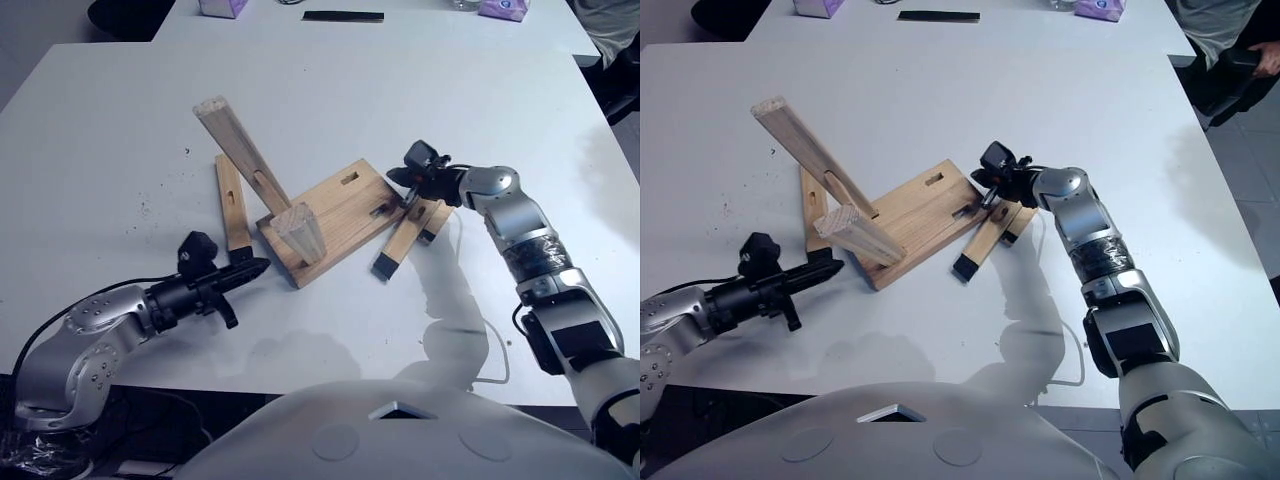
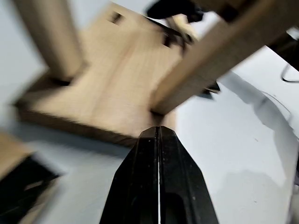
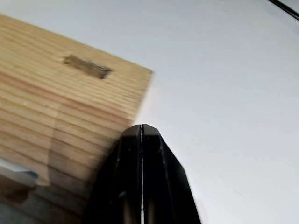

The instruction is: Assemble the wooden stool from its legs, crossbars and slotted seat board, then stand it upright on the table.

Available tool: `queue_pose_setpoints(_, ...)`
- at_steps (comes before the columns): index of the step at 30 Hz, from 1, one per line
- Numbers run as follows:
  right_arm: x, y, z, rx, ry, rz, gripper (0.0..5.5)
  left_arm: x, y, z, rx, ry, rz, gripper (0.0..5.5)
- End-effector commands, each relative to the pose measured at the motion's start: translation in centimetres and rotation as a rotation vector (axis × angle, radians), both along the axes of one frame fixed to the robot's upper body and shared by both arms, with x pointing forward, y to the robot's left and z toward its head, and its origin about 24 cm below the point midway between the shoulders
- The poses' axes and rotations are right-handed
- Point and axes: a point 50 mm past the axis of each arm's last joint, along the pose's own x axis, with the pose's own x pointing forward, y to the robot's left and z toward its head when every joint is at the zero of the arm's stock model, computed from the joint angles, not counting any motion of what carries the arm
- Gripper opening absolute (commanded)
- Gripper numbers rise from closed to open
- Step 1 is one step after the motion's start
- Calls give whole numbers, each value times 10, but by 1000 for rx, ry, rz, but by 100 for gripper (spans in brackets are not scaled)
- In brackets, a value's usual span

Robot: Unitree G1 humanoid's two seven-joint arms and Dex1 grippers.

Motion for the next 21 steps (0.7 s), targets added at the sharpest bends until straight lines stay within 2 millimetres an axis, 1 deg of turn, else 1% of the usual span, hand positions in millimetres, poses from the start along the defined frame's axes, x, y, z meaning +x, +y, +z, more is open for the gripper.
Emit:
queue_pose_setpoints(1, 7, 12, 0, -43, 14, 101, 3, 1, -21, -19, 71, 30, -61, 0)
queue_pose_setpoints(3, 9, 13, 0, -62, 23, 137, 3, 6, -23, -30, 123, 31, -38, 0)
queue_pose_setpoints(5, 9, 11, 1, -89, 19, 180, 3, 15, -21, -39, 175, 20, 19, 0)
queue_pose_setpoints(6, 10, 9, 5, -104, -2, 192, 3, 18, -21, -41, 189, 15, 31, 0)
queue_pose_setpoints(8, 17, 9, 18, -94, -55, 198, 3, 18, -21, -45, 193, 16, 47, 0)
queue_pose_setpoints(10, 24, 17, 32, -49, -85, 214, 3, 15, -24, -48, 189, 25, 48, 0)
queue_pose_setpoints(12, 27, 28, 35, -17, -78, 240, 3, 12, -26, -50, 188, 31, 45, 0)
queue_pose_setpoints(14, 29, 38, 30, 6, -47, 243, 3, 13, -26, -52, 195, 28, 38, 0)
queue_pose_setpoints(17, 29, 42, 17, -11, 27, 240, 3, 18, -24, -53, 204, 21, 26, 0)
queue_pose_setpoints(19, 25, 38, 5, -62, 86, 258, 3, 19, -21, -54, 217, 20, 11, 0)
queue_pose_setpoints(21, 20, 28, -4, -97, 140, 287, 3, 21, -16, -54, 240, 11, 5, 0)
